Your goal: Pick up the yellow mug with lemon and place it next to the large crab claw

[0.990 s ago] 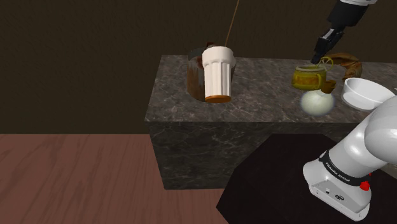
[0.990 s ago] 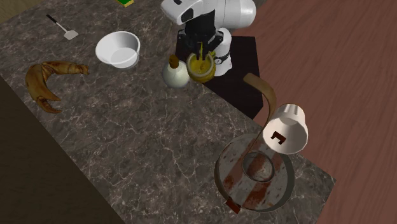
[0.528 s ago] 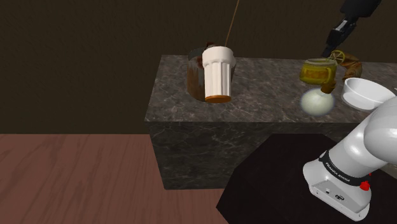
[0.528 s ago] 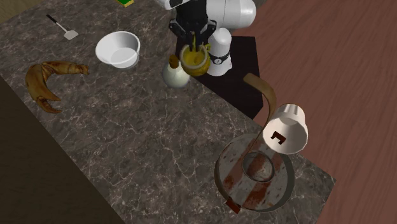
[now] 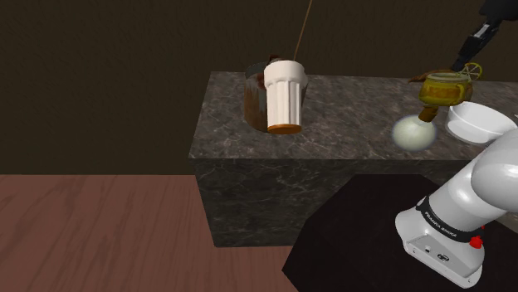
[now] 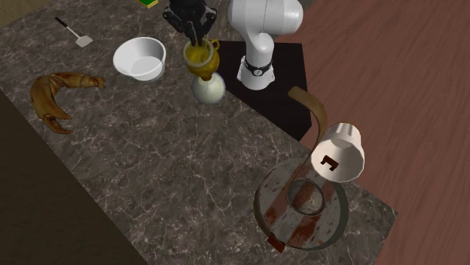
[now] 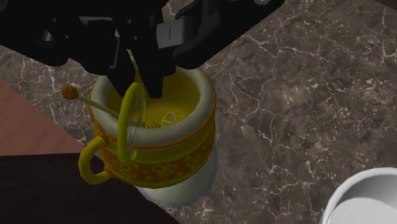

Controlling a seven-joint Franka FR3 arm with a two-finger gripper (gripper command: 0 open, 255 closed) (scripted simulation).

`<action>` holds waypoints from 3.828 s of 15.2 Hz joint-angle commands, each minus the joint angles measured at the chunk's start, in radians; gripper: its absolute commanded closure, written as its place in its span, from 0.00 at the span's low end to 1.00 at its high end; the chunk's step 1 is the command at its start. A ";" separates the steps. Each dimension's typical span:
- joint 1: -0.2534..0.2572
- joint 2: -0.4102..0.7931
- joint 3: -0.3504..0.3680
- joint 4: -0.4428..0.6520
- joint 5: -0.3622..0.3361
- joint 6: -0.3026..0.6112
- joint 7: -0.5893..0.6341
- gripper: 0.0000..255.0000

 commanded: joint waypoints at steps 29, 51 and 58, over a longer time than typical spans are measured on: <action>0.317 0.306 -0.916 0.735 -0.305 -0.010 -0.722 1.00; 0.687 0.173 -1.307 1.030 -0.449 0.018 -0.844 1.00; 0.660 0.147 -1.321 0.947 -0.474 0.092 -0.822 1.00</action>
